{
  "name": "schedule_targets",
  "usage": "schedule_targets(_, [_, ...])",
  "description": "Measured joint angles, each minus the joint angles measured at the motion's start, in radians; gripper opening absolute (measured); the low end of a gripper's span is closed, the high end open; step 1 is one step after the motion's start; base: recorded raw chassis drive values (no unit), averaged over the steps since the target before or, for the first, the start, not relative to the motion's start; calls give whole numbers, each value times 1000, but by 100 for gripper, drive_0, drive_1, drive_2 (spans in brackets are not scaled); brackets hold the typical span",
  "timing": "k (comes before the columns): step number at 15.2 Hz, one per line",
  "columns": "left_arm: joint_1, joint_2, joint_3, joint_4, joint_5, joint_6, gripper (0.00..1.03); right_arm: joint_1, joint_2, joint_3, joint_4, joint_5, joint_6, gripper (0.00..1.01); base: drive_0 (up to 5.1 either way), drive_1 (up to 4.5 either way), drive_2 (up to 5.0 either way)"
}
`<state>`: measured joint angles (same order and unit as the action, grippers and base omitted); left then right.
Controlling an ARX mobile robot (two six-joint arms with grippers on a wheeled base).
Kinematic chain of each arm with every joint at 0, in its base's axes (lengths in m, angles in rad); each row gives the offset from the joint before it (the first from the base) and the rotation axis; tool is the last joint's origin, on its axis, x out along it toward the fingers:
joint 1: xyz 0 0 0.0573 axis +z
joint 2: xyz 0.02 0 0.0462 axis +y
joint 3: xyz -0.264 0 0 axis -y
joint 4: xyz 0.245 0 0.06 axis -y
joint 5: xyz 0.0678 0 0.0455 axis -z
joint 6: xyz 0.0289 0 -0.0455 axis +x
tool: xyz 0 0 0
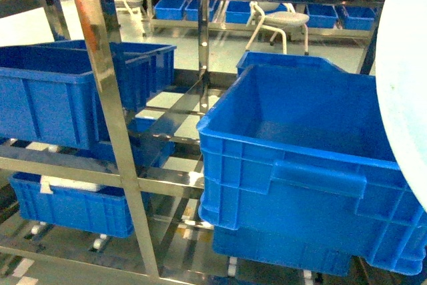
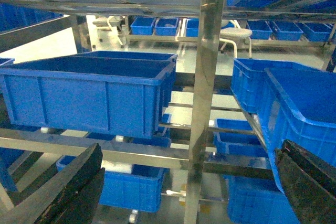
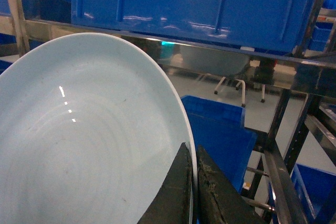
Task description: Place blue tray on left shelf second layer neatly
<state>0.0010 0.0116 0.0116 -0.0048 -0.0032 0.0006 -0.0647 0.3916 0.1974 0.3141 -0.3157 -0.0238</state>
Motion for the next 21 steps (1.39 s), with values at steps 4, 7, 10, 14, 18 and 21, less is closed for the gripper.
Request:
schedule_targets(4, [-1, 0, 0, 0, 3, 0, 98, 0, -1, 0, 1, 1, 0, 2, 168, 168, 168])
schedule_targets(7, [-1, 0, 0, 0, 3, 0, 98, -1, -1, 0, 0, 1, 0, 2, 168, 168, 168])
schedule_targets(10, [-1, 0, 0, 2, 3, 0, 98, -1, -1, 0, 1, 1, 0, 2, 114, 259, -30])
schedule_targets(14, [-1, 0, 0, 0, 2, 0, 98, 0, -1, -1, 0, 1, 0, 2, 7, 441, -426])
schedule_targets(18, [-1, 0, 0, 3, 3, 0, 98, 0, 3, -1, 1, 2, 0, 2, 0, 0, 0])
schedule_targets(21, [-1, 0, 0, -1, 3, 0, 98, -1, 0, -1, 0, 1, 0, 2, 0, 0, 0])
